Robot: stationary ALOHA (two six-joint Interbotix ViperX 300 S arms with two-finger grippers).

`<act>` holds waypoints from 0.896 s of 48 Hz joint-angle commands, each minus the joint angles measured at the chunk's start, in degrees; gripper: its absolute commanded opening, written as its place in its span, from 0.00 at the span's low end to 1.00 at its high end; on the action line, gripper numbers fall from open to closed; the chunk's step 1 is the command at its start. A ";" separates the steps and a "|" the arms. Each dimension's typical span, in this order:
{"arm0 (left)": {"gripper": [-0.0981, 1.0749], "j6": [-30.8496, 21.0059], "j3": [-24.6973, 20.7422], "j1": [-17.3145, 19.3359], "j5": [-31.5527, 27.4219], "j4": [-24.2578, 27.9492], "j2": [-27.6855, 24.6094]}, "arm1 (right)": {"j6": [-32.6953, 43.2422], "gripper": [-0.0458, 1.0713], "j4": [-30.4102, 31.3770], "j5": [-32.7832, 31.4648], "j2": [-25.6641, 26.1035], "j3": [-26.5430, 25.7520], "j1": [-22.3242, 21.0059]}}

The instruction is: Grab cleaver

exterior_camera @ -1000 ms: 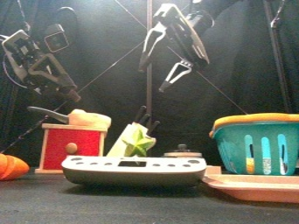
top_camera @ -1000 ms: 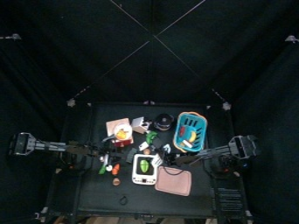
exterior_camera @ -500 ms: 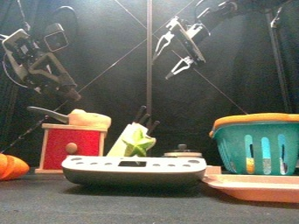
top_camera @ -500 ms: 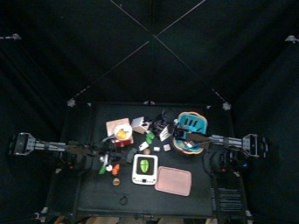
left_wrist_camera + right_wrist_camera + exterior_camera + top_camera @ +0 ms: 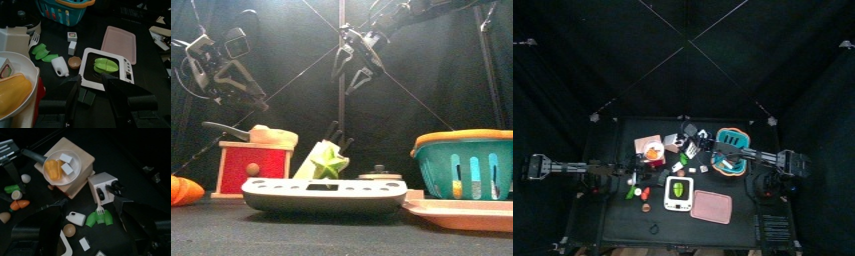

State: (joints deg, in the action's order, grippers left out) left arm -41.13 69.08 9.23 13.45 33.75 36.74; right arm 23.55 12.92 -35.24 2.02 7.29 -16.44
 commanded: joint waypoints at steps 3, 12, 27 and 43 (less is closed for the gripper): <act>0.75 0.18 -0.18 -0.09 0.53 -0.53 0.00 | -2.99 0.95 -2.37 1.49 -0.88 -0.44 -1.49; 0.75 0.18 -0.09 0.44 0.44 -0.53 -0.09 | -6.24 0.95 -2.72 2.11 -3.60 -0.70 -4.04; 0.75 0.18 0.62 1.76 0.35 -0.53 -0.09 | -8.00 0.95 -2.99 2.37 -5.54 -0.88 -4.92; 0.75 0.18 0.62 1.93 0.18 -0.53 -0.09 | -7.91 0.95 -2.46 3.16 -7.29 -1.05 -4.75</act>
State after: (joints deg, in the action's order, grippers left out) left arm -41.04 70.31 10.99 13.45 33.31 36.74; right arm 15.73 10.28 -32.78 -6.33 7.56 -21.18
